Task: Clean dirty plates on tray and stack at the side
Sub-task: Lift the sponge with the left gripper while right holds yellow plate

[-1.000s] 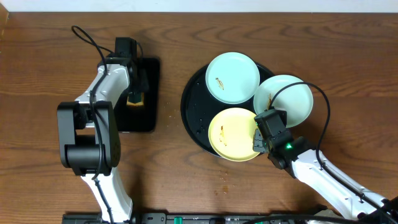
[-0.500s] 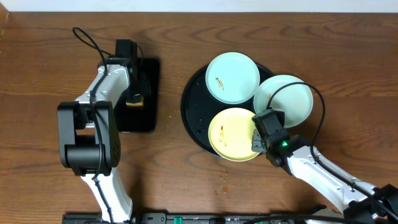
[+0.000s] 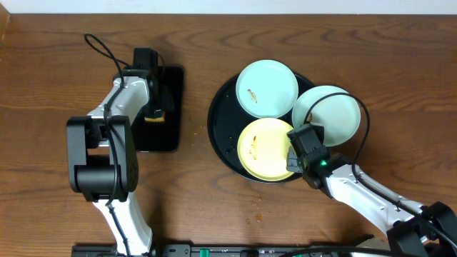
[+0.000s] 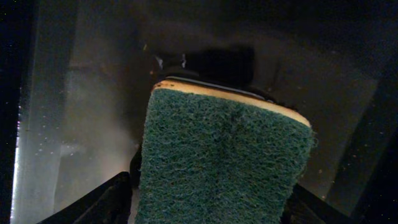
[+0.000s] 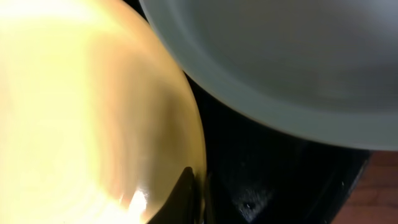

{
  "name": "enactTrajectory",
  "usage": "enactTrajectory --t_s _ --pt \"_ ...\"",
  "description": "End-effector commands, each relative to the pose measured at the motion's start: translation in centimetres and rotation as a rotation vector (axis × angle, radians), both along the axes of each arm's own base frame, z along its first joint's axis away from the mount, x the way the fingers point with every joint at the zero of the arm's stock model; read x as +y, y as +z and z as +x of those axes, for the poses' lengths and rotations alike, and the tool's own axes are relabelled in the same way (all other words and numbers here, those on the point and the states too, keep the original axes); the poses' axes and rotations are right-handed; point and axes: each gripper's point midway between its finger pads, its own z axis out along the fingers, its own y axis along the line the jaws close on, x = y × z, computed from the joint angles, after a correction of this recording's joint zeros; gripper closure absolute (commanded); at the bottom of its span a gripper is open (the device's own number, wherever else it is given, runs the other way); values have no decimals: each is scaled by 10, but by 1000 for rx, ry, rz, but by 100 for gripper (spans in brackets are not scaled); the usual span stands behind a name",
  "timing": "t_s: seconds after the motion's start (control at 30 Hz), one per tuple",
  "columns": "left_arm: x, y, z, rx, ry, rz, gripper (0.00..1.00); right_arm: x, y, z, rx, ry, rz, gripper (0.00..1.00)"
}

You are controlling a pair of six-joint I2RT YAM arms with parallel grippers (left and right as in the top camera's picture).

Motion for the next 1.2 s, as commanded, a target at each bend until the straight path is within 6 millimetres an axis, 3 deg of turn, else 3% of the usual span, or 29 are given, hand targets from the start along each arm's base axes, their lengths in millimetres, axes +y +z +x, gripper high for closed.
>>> enactTrajectory --t_s 0.0,0.13,0.3,0.37,0.5,0.63,0.97,1.17 --pt "5 4 -3 -5 4 13 29 -3 -7 -4 20 22 -26 99" --pt "5 4 -2 -6 4 13 29 -1 0 0 -2 54 -31 98" --pt "5 4 -3 -2 4 14 28 -1 -1 -1 -2 54 -31 83" --pt "5 3 -4 -1 4 14 28 -1 -4 -2 7 50 -33 83" --pt "5 3 -4 3 4 14 28 2 -9 -1 15 57 -21 87" --pt "5 1 -9 19 4 14 28 4 -10 0 13 60 -13 99" --pt "5 -1 -11 24 3 14 28 10 -3 3 -5 86 11 99" --pt "5 2 0 -19 4 14 28 10 -3 2 -5 91 8 99"
